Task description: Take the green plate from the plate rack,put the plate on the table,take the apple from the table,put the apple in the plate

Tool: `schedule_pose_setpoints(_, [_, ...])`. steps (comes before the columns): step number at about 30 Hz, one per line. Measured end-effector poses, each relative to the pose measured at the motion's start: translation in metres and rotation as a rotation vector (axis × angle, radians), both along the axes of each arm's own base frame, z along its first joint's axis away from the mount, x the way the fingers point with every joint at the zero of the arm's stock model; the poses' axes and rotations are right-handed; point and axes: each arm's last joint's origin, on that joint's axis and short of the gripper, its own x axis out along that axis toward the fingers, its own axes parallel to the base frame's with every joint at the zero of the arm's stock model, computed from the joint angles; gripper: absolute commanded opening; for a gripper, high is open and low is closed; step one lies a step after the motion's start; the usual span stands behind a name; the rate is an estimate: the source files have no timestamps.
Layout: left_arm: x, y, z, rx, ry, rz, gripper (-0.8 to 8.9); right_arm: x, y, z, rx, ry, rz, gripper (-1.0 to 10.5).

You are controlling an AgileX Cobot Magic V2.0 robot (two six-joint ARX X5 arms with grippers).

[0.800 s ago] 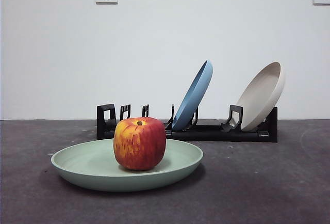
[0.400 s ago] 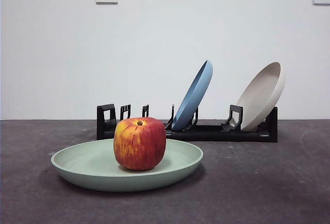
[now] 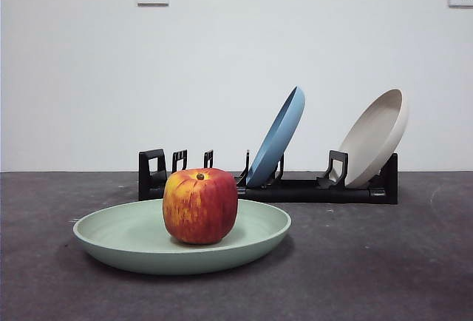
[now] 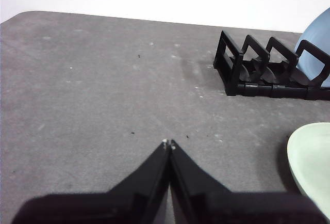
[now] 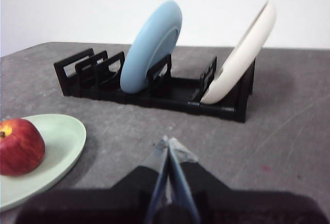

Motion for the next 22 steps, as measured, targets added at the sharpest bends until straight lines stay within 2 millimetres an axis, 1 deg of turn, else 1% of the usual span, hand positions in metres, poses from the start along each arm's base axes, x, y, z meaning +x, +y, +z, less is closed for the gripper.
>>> schedule_pose_setpoints(5, [0.0, 0.0, 0.0, 0.0, 0.0, 0.0, -0.03, -0.0006, -0.0007, -0.0073, -0.001, 0.078, -0.023, 0.0])
schedule_pose_setpoints(12, [0.0, 0.0, 0.0, 0.0, 0.0, 0.0, -0.03, -0.0007, -0.0007, -0.0075, 0.043, 0.096, -0.029, 0.0])
schedule_pose_setpoints(22, [0.0, 0.0, 0.0, 0.0, 0.0, 0.0, -0.03, -0.0006, -0.0006, -0.0076, 0.05, 0.1, -0.029, 0.0])
